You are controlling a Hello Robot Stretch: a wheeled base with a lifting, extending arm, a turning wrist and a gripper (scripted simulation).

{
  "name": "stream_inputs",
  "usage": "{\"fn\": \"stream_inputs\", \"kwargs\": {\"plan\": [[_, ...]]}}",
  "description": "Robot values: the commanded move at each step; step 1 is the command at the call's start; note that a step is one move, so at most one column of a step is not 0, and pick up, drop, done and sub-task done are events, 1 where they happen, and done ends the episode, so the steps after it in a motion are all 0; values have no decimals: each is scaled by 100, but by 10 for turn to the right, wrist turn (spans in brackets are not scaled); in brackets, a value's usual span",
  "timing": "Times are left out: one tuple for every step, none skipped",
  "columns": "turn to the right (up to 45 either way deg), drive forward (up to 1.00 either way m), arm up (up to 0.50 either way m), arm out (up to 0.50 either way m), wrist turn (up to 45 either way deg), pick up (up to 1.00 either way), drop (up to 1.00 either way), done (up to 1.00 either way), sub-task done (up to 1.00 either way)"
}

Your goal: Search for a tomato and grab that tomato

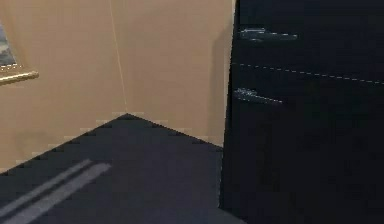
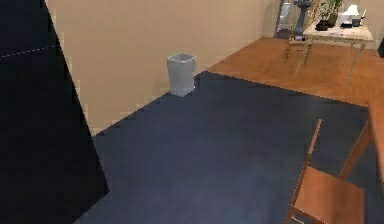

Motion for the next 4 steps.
{"fn": "stream_inputs", "kwargs": {"plan": [[-180,0,0,0,0,0,0,0,0],[0,25,0,0,0,0,0,0,0],[-450,0,0,0,0,0,0,0,0],[-450,0,0,0,0,0,0,0,0]]}}
